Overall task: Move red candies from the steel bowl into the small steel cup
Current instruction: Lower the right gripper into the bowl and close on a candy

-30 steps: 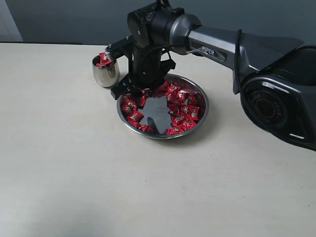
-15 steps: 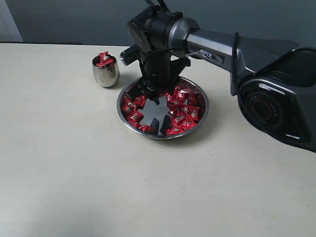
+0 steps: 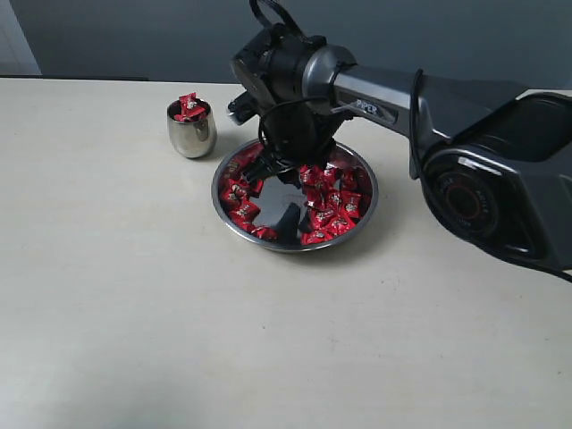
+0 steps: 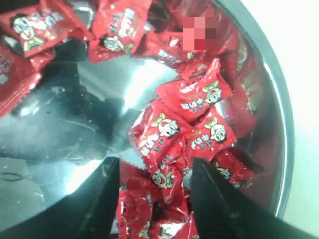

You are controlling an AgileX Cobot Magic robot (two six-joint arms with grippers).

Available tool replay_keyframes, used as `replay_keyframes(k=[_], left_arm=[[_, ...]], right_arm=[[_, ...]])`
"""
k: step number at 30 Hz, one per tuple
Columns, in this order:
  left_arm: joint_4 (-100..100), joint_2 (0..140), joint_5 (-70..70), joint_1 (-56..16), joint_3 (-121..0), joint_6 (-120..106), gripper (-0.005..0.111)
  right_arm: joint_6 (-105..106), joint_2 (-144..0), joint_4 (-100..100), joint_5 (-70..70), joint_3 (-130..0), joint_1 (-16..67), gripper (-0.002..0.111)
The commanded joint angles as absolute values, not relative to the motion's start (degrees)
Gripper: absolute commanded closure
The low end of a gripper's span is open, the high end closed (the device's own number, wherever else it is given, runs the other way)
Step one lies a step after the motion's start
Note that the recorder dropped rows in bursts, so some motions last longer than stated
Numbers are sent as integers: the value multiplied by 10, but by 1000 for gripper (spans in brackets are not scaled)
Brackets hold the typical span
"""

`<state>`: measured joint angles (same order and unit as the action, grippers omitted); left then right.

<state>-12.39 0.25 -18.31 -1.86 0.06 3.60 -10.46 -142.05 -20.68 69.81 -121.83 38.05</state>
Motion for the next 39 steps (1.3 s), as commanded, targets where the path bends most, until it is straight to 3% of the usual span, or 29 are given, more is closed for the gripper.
replay_keyframes(k=[1,11,22,39], left_arm=[[-126,0,-179,-19,0,39,106],[-126,0,-179,-19,0,39,106],[-126,0,-179,-19,0,39,106],[-126,0,-179,-19,0,39,106]], right_arm=[[-107,-1435,-215,700,-1219,377,63],[-107,-1442,-221,700,-1219,377,65],[-107,-1447,-226,700,-1219,377,97],[-96,-1415,-169,685,-1219,377,98]])
